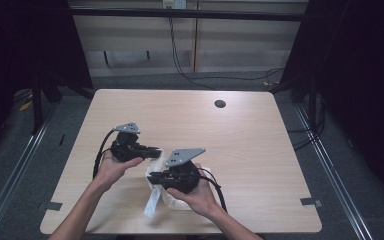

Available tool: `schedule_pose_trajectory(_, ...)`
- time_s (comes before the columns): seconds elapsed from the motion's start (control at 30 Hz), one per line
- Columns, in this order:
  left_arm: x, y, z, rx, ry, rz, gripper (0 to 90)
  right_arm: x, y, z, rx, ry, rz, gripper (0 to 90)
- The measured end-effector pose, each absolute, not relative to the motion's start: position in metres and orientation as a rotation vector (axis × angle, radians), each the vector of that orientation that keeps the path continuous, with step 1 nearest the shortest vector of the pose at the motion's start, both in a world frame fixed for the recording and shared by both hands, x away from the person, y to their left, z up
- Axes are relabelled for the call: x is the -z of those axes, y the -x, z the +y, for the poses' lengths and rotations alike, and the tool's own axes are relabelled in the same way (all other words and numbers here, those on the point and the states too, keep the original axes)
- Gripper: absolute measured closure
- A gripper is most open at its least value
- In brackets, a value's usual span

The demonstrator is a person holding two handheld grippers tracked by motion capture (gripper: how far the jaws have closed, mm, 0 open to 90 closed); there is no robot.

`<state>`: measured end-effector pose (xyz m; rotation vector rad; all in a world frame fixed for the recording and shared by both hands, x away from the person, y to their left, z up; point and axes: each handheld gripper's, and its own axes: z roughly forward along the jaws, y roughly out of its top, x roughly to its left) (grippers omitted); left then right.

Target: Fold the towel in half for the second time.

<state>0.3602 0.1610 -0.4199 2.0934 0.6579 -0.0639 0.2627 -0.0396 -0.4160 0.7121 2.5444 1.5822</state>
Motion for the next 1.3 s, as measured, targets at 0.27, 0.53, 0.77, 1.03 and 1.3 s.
schedule_pose_trajectory(0.27,0.426,-0.36,0.131,0.085,-2.13,0.628,83.6,0.422,-0.254,-0.068,-1.548,-0.773,2.528,84.1)
schedule_pose_trajectory(0.53,0.435,-0.362,0.108,0.103,-2.156,0.621,83.7,0.432,-0.247,-0.089,-1.522,-0.83,2.503,84.0)
schedule_pose_trajectory(0.77,0.461,-0.363,0.08,0.162,-2.196,0.651,83.6,0.449,-0.242,-0.105,-1.428,-0.868,2.544,83.9)
schedule_pose_trajectory(1.03,0.477,-0.362,0.062,0.203,-2.207,0.66,83.3,0.467,-0.239,-0.121,-1.314,-0.921,2.598,81.9)
schedule_pose_trajectory(1.3,0.489,-0.365,0.047,0.242,-2.182,0.68,79.8,0.476,-0.234,-0.141,-1.246,-0.97,2.601,78.2)
